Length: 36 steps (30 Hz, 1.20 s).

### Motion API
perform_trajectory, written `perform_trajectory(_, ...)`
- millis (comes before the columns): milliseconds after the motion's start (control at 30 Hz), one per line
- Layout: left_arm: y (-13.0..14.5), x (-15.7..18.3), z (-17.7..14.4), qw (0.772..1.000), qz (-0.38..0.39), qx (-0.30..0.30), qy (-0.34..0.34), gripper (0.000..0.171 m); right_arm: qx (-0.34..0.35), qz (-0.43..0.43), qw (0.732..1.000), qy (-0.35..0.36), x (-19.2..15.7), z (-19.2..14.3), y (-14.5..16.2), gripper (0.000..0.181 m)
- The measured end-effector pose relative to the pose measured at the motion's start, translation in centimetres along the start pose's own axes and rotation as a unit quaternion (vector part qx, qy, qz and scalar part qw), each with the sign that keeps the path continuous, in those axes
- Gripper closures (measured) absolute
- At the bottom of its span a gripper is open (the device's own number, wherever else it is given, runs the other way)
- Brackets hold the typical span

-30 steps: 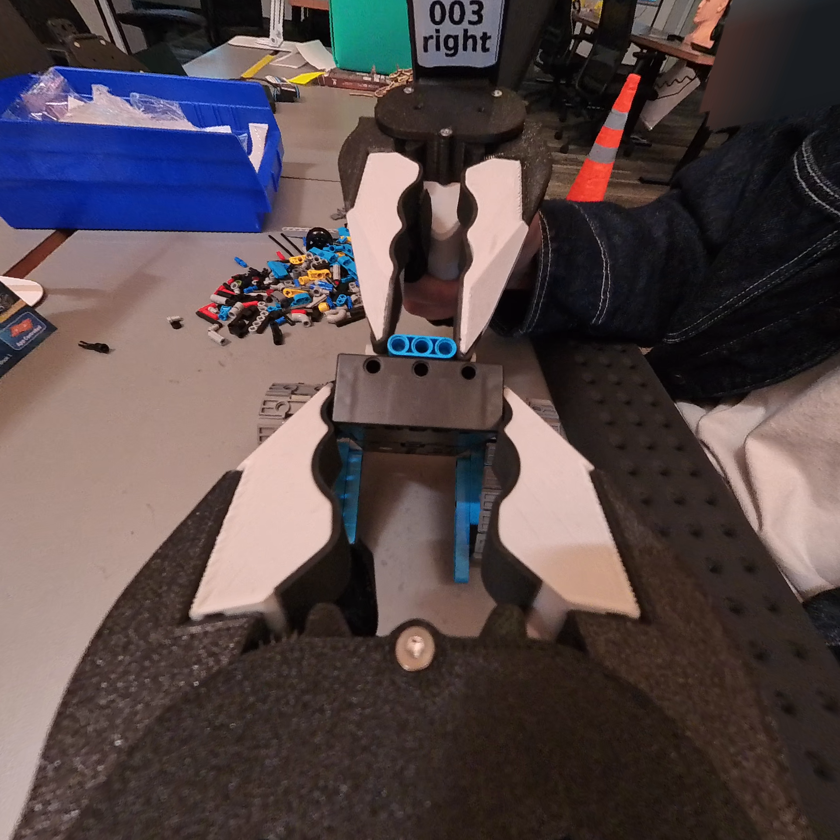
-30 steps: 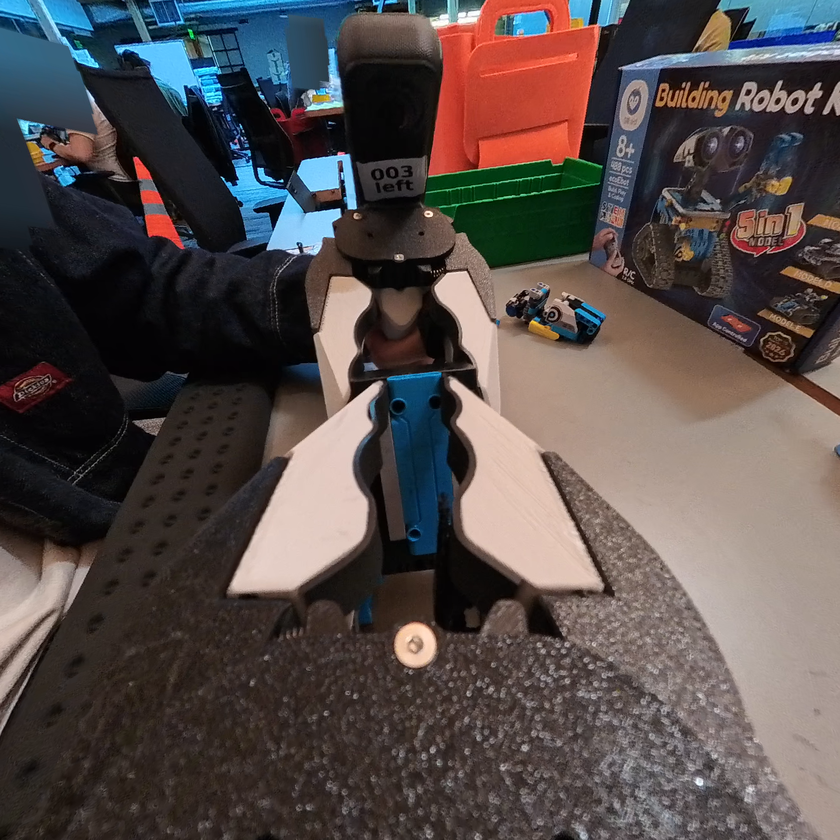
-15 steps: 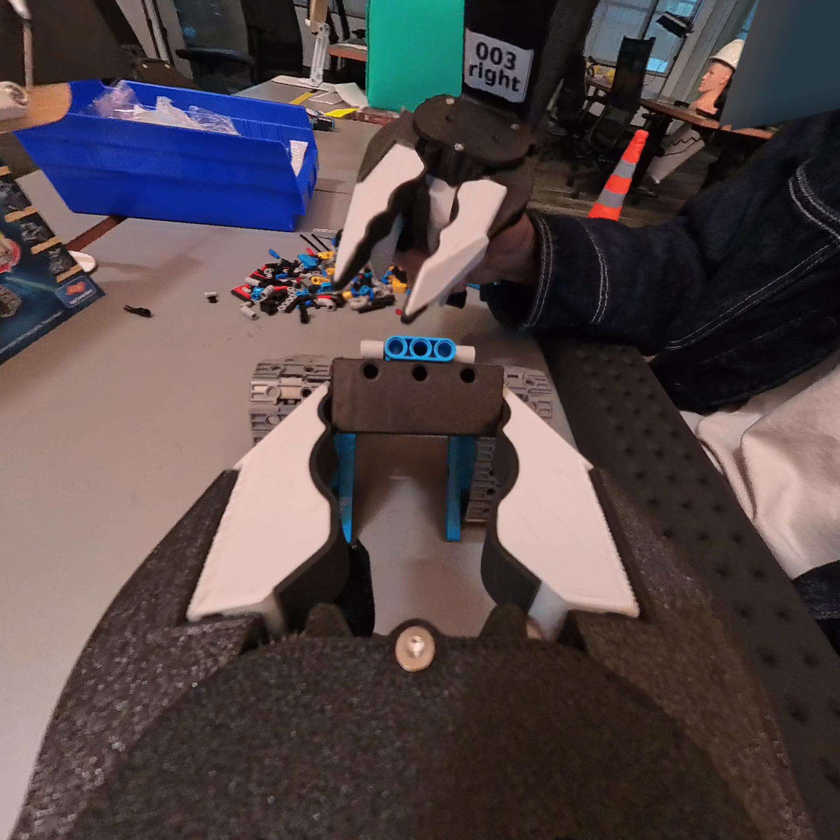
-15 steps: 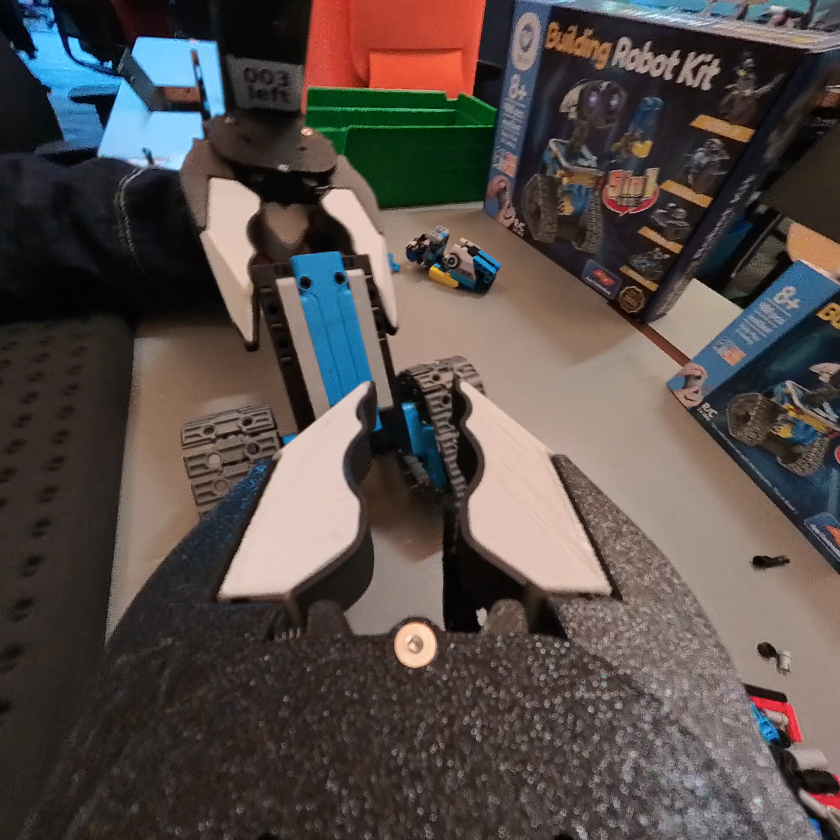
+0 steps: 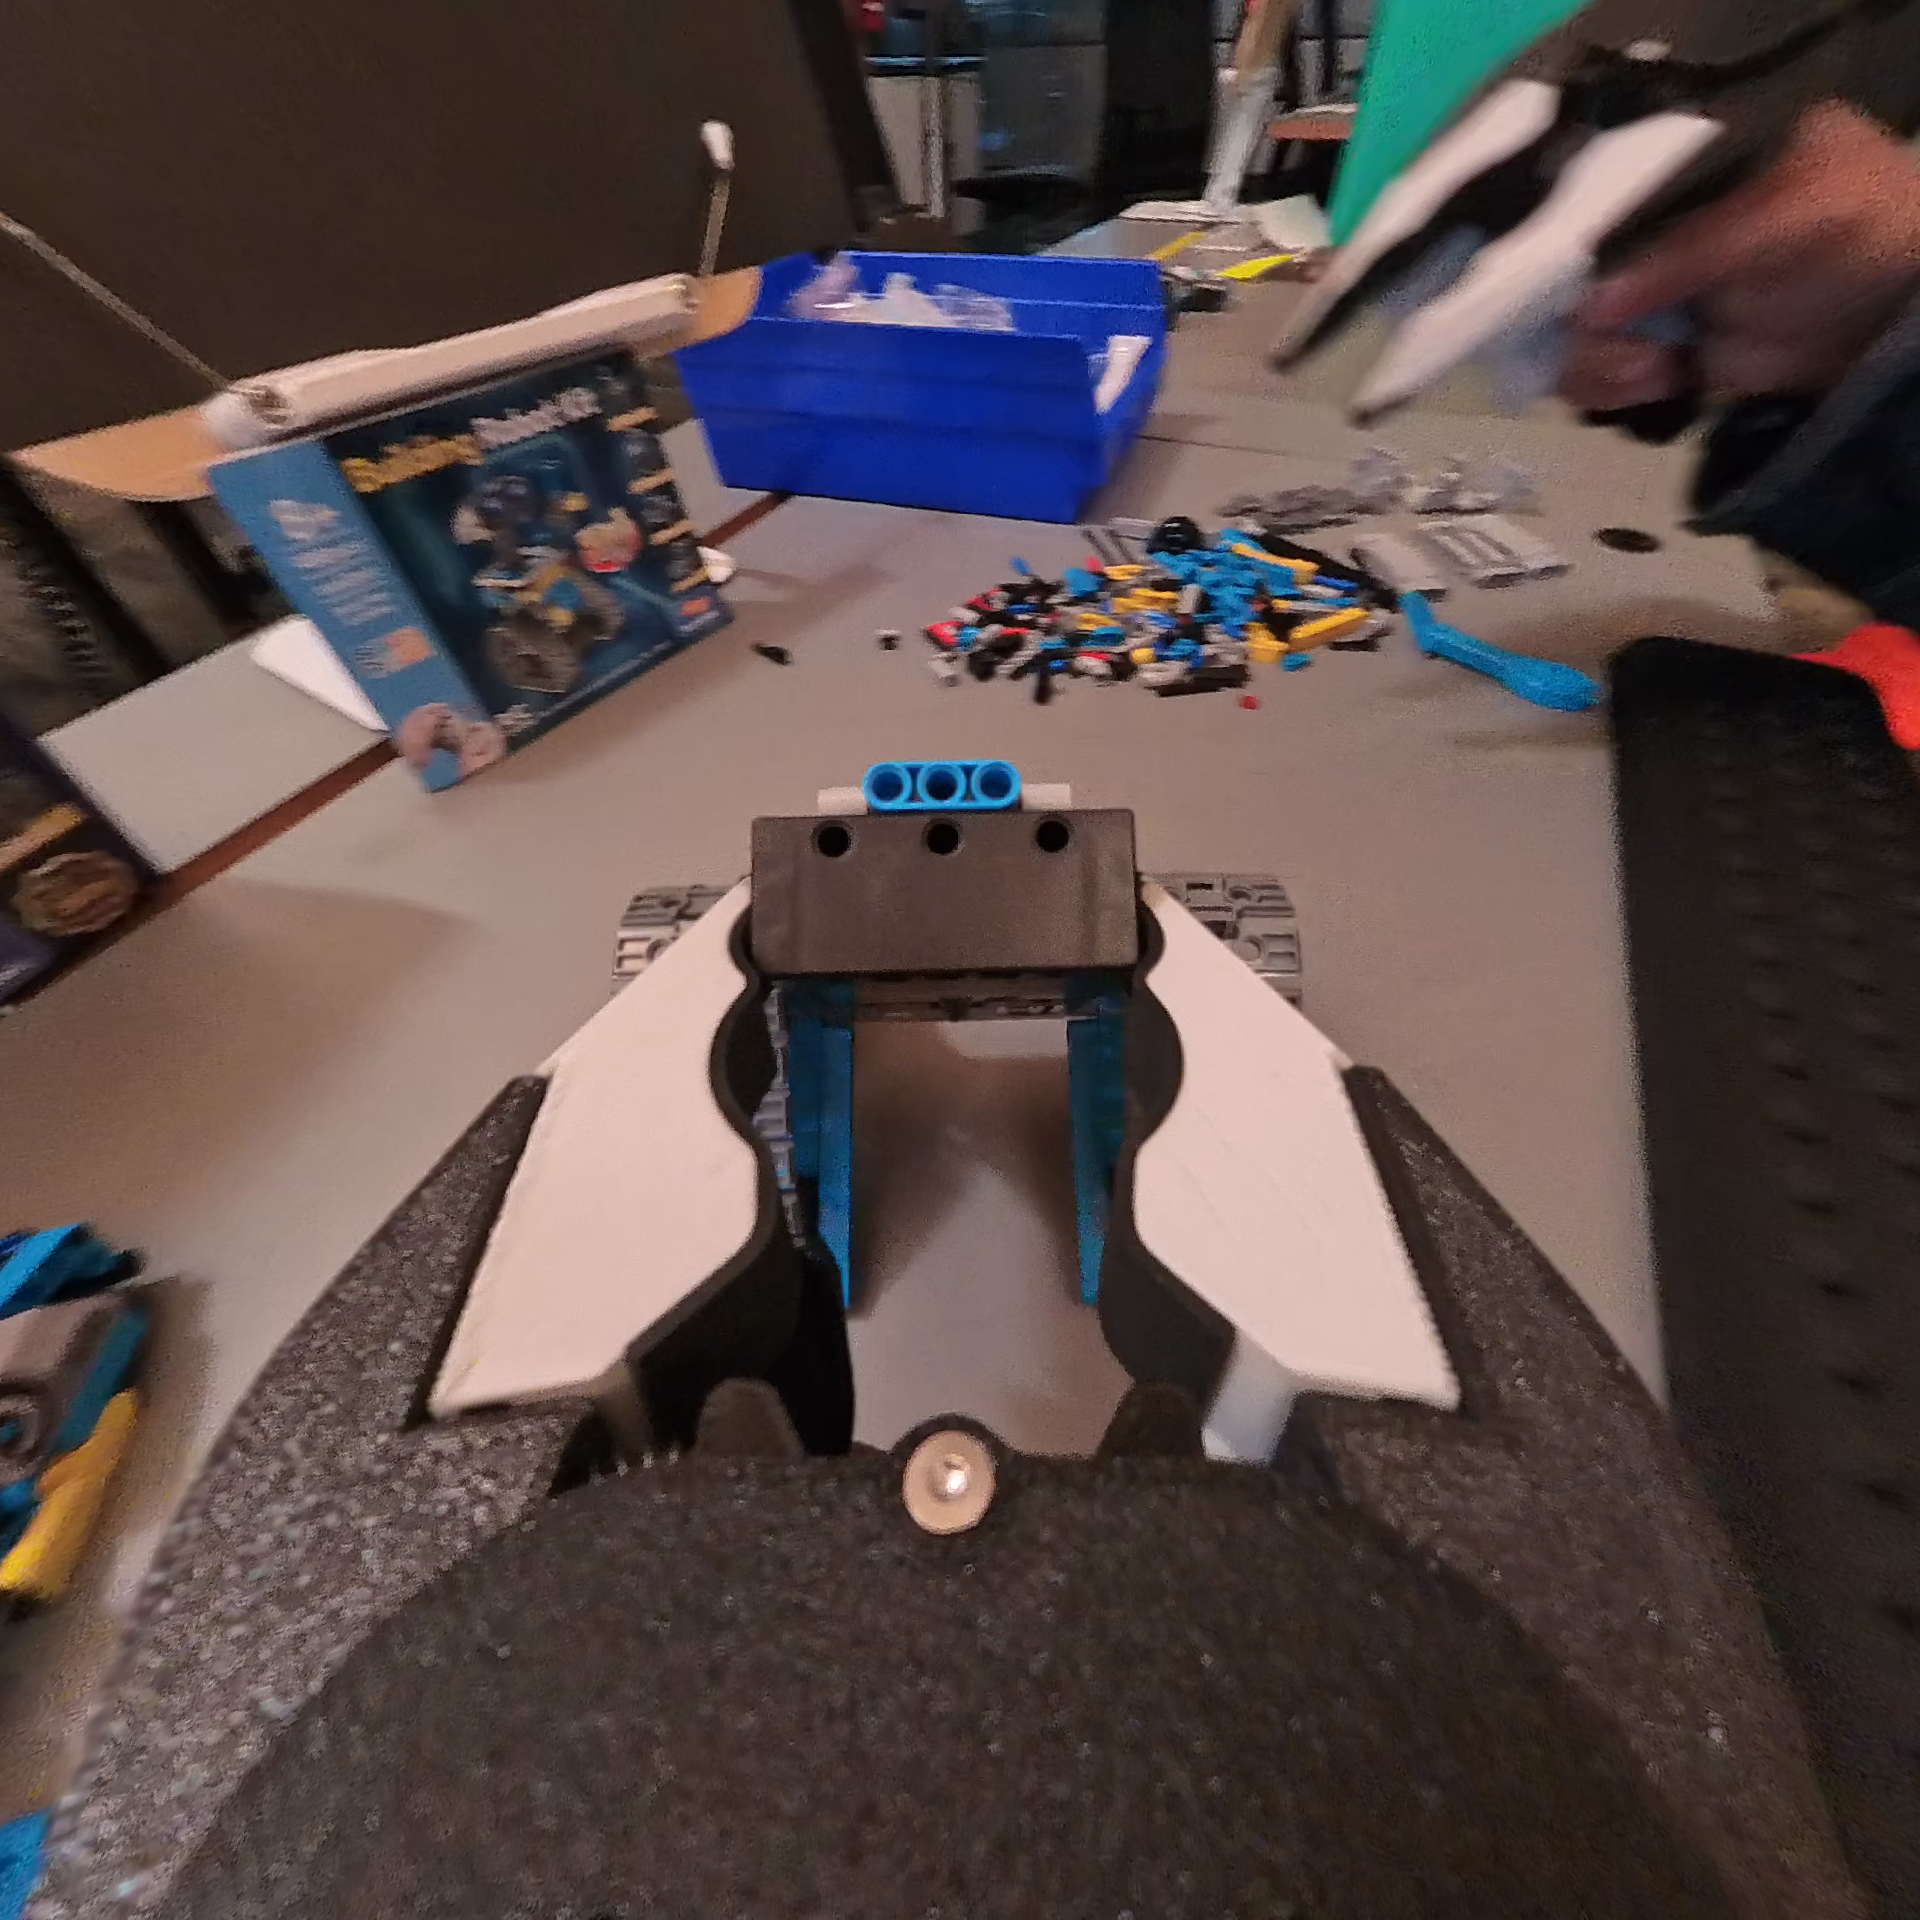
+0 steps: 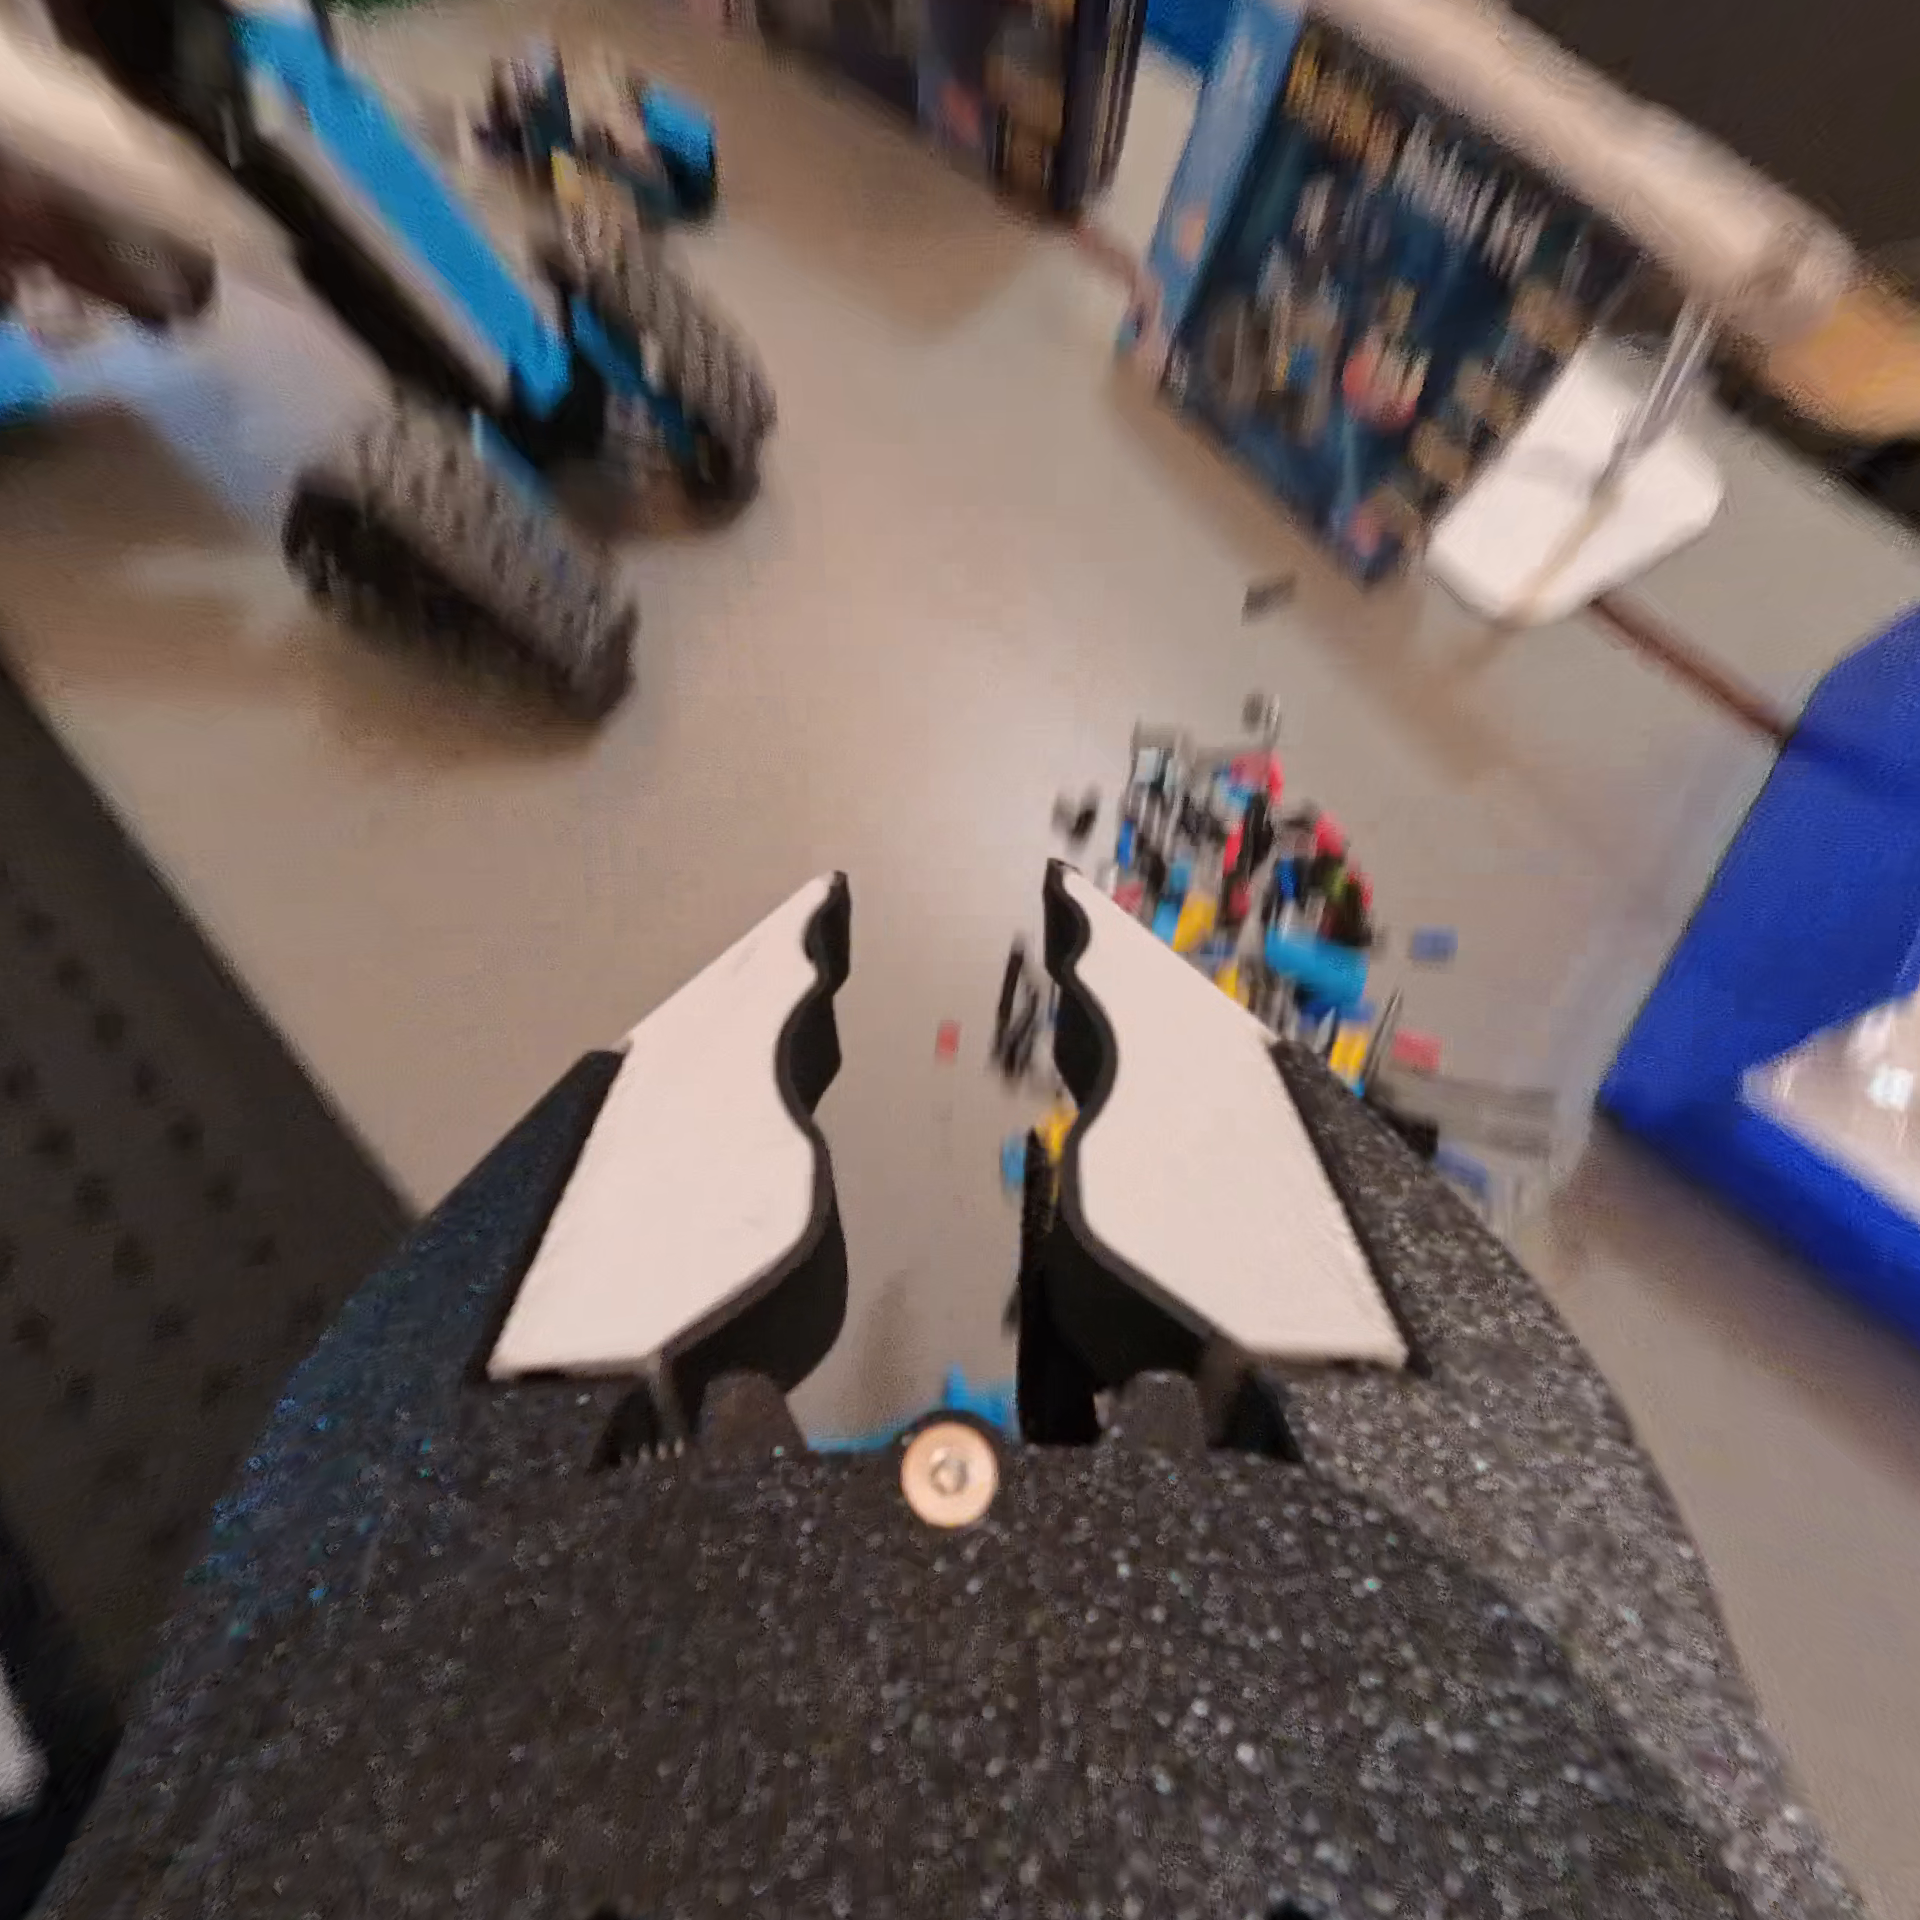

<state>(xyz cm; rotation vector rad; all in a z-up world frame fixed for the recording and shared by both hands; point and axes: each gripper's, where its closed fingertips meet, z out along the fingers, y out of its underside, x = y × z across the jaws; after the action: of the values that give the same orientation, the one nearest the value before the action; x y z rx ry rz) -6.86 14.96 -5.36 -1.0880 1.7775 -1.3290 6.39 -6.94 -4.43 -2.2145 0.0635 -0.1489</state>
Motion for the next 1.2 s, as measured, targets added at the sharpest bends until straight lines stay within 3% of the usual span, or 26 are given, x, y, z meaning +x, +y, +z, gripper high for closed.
perform_trajectory(100,0.2,-0.6,-0.4,1.000,-0.016,0.009,0.004,0.106,-0.086,0.031,0.996,-0.021,-1.6,-2.6,8.4,0.145)
perform_trajectory(200,0.2,-0.5,-0.4,0.999,-0.029,0.013,0.010,0.106,-0.115,0.084,0.990,-0.005,-2.8,-3.9,13.8,0.140)
perform_trajectory(400,0.1,1.3,-0.5,0.998,-0.025,0.013,0.050,0.105,-0.120,0.188,0.973,0.063,-1.4,-3.4,16.5,0.133)
perform_trajectory(500,0.4,3.9,-1.3,0.990,-0.036,0.021,0.132,0.104,-0.105,0.235,0.965,0.047,-1.6,-2.8,16.0,0.139)
perform_trajectory(567,0.5,4.5,-1.5,0.986,-0.056,0.025,0.152,0.104,-0.106,0.229,0.967,0.043,-2.0,-2.3,15.6,0.141)
perform_trajectory(733,0.5,4.3,-1.5,0.989,-0.051,0.030,0.134,0.105,-0.117,0.205,0.971,0.037,-3.1,-1.4,15.1,0.155)
perform_trajectory(800,0.4,4.1,-1.6,0.991,-0.047,0.031,0.122,0.104,-0.117,0.203,0.972,0.019,-3.7,-1.2,14.9,0.169)
perform_trajectory(967,-0.4,3.6,-2.1,0.993,-0.048,0.054,0.088,0.104,-0.099,0.224,0.970,-0.011,-4.2,-0.7,14.1,0.171)
perform_trajectory(1100,-2.2,3.0,-3.8,0.989,-0.080,0.115,0.055,0.105,-0.011,0.174,0.984,-0.038,-5.5,-0.7,8.9,0.171)
perform_trajectory(1200,-3.2,3.2,-5.2,0.978,-0.123,0.156,0.061,0.106,0.045,0.102,0.991,-0.081,-8.4,-0.2,4.3,0.171)
